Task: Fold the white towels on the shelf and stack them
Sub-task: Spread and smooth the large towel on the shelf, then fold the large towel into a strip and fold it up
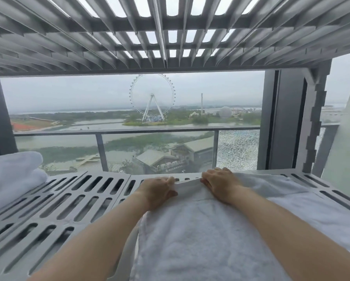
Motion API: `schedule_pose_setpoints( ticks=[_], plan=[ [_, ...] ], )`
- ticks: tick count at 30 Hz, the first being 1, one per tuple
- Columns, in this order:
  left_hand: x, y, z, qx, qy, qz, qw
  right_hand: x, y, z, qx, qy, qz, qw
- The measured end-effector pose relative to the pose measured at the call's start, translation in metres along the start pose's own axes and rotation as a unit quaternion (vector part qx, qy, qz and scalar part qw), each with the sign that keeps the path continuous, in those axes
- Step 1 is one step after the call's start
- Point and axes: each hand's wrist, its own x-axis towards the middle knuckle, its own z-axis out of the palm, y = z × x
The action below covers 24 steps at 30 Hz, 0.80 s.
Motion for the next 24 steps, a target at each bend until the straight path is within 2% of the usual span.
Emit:
schedule_pose_setpoints(
  ticks=[3, 5, 8, 10, 13, 16, 18, 21, 24],
  plan=[
    [0.010, -0.021, 0.000, 0.072, -0.003, -0.009, 0.997, 0.018, -0.008, 0.000, 0.019, -0.001, 0.021, 1.000],
    [0.015, -0.039, 0.003, 0.109, -0.032, -0.019, 0.993, 0.022, -0.015, 0.001, 0.060, 0.004, 0.044, 0.997],
    [0.017, -0.059, 0.014, 0.121, -0.072, -0.048, 0.989, 0.012, -0.025, 0.004, 0.120, -0.014, 0.025, 0.992],
    [0.018, -0.062, 0.016, 0.087, -0.069, -0.071, 0.991, 0.000, -0.032, 0.006, 0.164, -0.056, -0.004, 0.985],
    [0.016, -0.045, 0.009, 0.019, -0.037, -0.086, 0.995, -0.013, -0.038, 0.012, 0.155, -0.147, -0.033, 0.976],
    [0.003, -0.002, -0.001, -0.107, -0.022, -0.069, 0.992, -0.010, -0.041, 0.017, 0.131, -0.190, 0.007, 0.973],
    [-0.011, 0.029, 0.000, -0.150, -0.066, -0.047, 0.985, -0.005, -0.043, 0.020, 0.129, -0.199, 0.028, 0.971],
    [-0.032, 0.045, 0.007, -0.138, -0.161, -0.054, 0.976, -0.002, -0.041, 0.018, 0.128, -0.197, 0.036, 0.971],
    [-0.045, 0.028, 0.002, -0.135, -0.172, -0.052, 0.974, -0.013, -0.032, 0.013, 0.115, -0.208, 0.043, 0.970]
  ],
)
